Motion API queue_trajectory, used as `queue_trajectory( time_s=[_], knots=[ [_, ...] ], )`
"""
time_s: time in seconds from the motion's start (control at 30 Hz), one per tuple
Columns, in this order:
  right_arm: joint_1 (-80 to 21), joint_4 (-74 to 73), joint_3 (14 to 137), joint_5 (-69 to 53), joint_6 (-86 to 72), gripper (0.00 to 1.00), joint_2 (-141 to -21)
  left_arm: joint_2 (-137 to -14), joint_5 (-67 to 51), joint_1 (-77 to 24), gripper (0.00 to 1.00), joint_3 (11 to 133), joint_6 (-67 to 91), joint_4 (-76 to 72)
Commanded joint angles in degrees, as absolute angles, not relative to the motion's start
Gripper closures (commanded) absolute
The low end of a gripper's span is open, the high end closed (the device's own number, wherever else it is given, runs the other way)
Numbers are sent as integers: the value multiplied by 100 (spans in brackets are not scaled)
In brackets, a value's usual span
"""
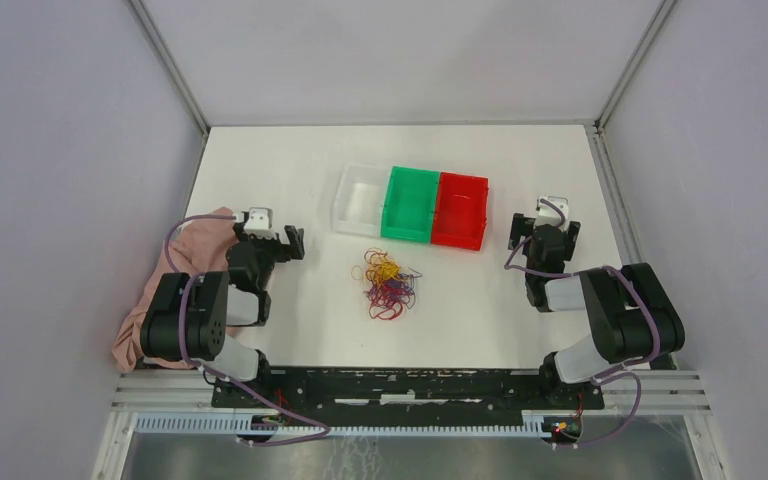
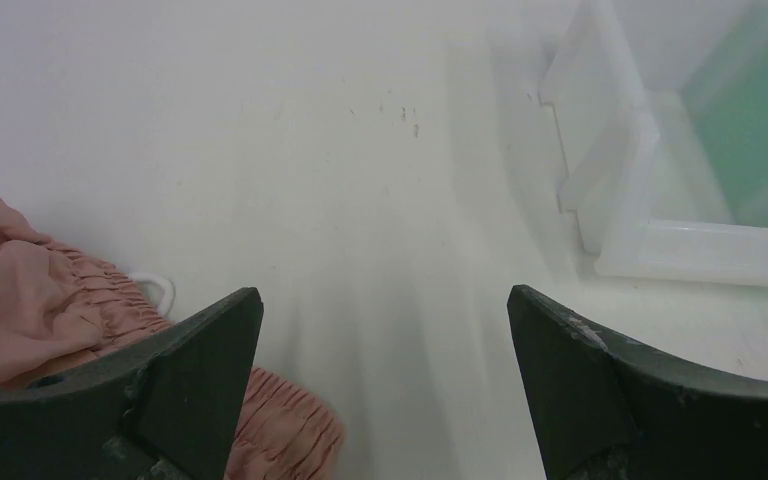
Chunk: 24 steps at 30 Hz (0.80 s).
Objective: Untangle the cables
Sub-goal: Move the cable to the center of the board.
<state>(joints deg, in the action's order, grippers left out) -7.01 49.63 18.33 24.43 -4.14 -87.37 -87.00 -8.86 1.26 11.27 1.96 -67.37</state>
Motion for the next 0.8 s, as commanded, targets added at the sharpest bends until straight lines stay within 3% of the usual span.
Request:
queue_trajectory(
  time_s=[0.0, 0.53, 0.6, 0.77],
  knots=[
    [-692, 5159, 1995, 2435, -417, 1, -8663, -8688, -744, 123, 1, 1222, -79, -6950],
    [-525, 4930, 1997, 2533, -683, 1, -8493, -8673, -774, 125, 1, 1214, -75, -7005],
    [-506, 5092, 1931, 2515, -638, 1, -8493, -8411, -999, 175, 1, 1425, -111, -6443],
    [-510, 5845, 1461, 2364, -593, 1, -8285, -7959, -1767, 178, 1, 2779, -367, -3376]
  ],
)
